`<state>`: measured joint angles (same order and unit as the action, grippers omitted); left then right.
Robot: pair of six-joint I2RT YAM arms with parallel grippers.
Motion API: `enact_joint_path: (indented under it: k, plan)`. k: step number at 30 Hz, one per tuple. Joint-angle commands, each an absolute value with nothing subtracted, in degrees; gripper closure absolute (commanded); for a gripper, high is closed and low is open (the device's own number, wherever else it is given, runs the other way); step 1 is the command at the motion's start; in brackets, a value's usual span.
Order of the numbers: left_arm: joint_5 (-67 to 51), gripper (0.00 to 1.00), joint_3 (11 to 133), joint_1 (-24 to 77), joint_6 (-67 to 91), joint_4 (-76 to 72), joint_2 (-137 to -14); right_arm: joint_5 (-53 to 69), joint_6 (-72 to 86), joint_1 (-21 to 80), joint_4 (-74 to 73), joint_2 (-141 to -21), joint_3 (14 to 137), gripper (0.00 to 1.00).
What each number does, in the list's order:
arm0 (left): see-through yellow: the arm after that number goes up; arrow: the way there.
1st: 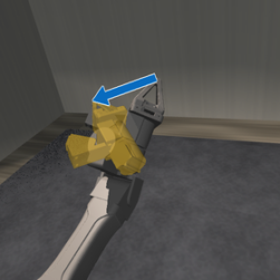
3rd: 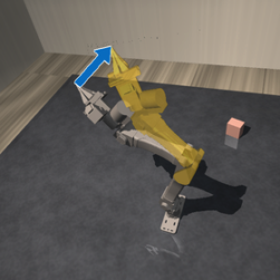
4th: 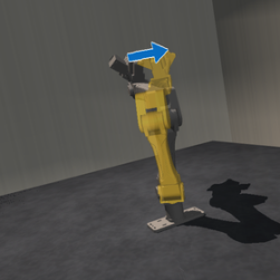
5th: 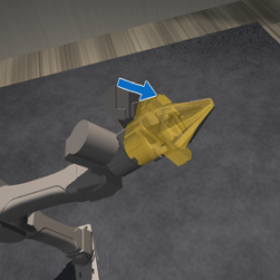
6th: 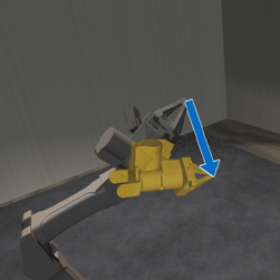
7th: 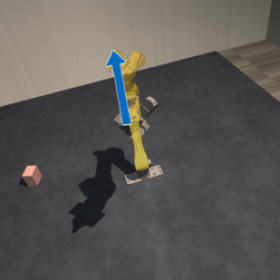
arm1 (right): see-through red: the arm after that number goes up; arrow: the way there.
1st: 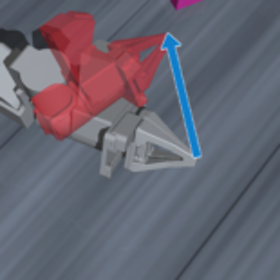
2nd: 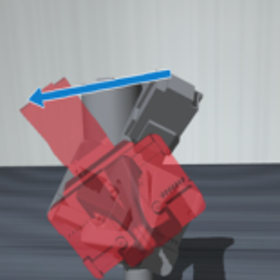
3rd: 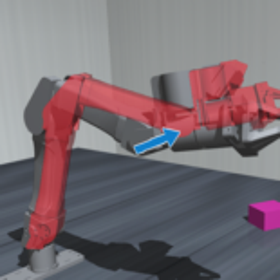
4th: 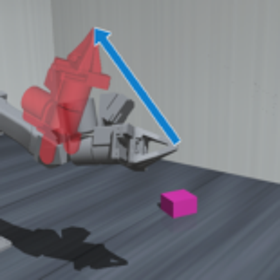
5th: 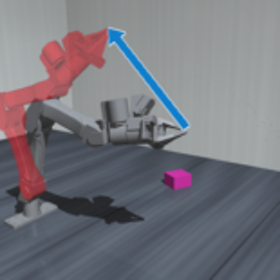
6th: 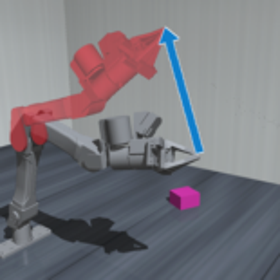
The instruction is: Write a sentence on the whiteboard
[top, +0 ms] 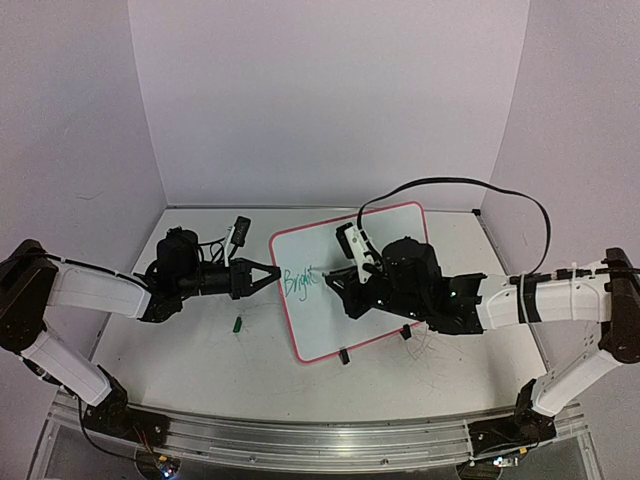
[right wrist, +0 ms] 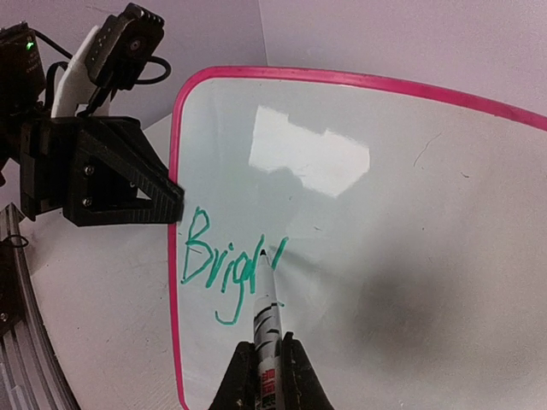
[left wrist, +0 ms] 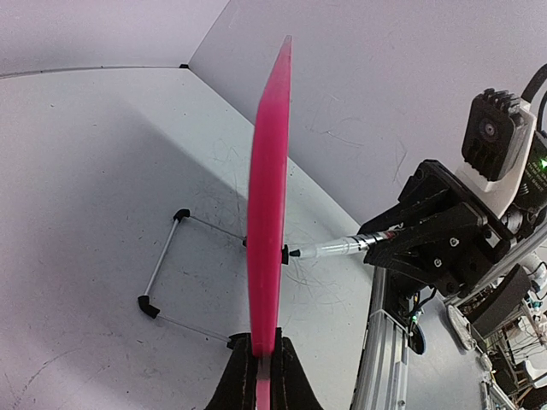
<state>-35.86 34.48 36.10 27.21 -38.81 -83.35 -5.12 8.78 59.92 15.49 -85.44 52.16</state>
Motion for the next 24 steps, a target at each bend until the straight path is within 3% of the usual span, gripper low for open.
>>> enact_joint_path:
  k: [1,24]
  plan:
    - [-35.9,1.00,36.0,36.1,26.2,-38.9,-81.4,-4.8,8.6,59.9,17.6,-86.9,54.9,1.00]
    - [-35.9,1.00,35.9,36.2,26.2,-38.7,-81.5,-12.8,10.8,59.9,13.4,-85.7,53.8,1.00]
